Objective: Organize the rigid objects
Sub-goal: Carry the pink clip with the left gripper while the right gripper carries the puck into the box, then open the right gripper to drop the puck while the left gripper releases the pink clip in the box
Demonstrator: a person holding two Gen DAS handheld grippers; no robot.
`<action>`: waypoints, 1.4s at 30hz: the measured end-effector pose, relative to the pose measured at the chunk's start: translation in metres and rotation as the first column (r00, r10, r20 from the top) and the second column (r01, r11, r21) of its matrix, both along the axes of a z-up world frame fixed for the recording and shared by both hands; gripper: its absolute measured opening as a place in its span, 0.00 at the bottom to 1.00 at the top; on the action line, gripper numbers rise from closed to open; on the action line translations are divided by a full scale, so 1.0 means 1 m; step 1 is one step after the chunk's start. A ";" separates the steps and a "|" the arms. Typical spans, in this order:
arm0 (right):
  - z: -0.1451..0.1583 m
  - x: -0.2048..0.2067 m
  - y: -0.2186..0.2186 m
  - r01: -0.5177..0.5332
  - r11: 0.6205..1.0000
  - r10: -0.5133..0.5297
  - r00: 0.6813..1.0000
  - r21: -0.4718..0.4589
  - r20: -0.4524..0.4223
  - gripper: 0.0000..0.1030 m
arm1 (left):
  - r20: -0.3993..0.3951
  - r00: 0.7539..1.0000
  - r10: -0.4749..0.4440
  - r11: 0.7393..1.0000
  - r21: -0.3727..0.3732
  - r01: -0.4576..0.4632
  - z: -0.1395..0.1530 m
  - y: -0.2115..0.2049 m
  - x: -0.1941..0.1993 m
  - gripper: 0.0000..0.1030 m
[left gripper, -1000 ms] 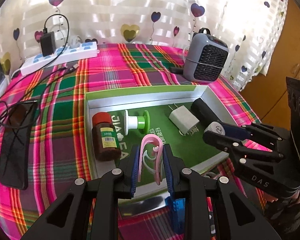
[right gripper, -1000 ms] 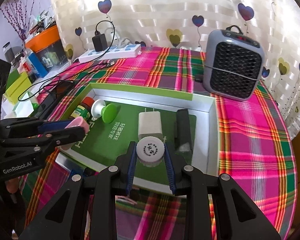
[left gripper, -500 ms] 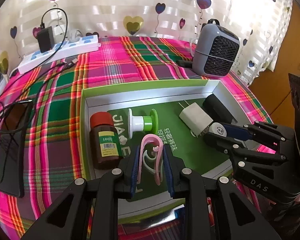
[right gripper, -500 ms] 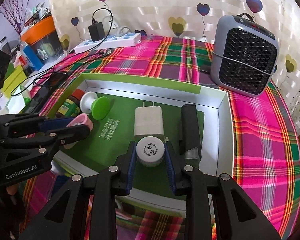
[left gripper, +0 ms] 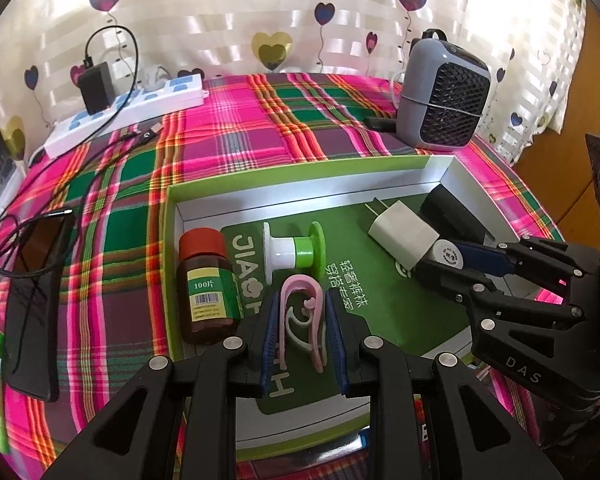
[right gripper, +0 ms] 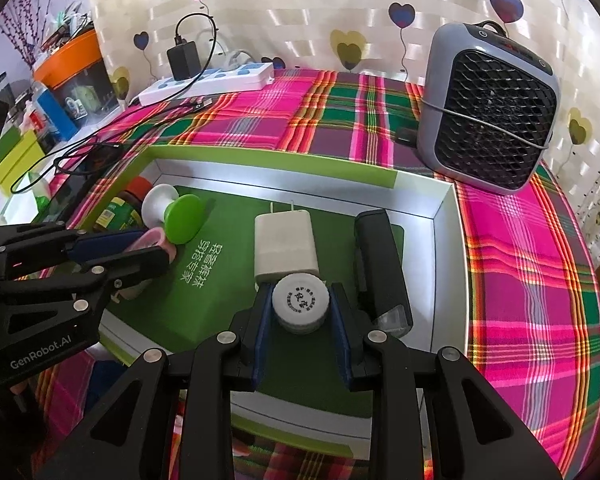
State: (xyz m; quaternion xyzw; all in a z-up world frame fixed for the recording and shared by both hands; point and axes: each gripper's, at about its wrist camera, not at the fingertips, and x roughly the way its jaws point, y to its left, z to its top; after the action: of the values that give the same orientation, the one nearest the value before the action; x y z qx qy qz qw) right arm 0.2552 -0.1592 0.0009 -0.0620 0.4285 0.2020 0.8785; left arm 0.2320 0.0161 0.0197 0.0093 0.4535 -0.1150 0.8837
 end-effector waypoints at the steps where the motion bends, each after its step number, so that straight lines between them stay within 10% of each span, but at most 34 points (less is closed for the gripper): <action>1: 0.000 0.000 0.000 0.001 1.000 -0.001 1.000 0.001 0.001 0.28 | 0.001 1.000 0.000 1.000 0.005 0.000 0.000 -0.001 0.000 0.22; 42: 0.006 -0.010 -0.005 0.018 0.998 -0.019 1.000 0.058 0.012 0.48 | 0.030 0.999 0.018 0.999 -0.030 -0.017 0.010 0.008 -0.014 0.34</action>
State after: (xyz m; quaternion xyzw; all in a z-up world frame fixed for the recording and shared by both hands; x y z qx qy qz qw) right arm 0.2454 -0.1646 0.0068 -0.0338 0.4175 0.2057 0.8844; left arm 0.2177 0.0241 0.0298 -0.0060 0.4384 -0.1137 0.8915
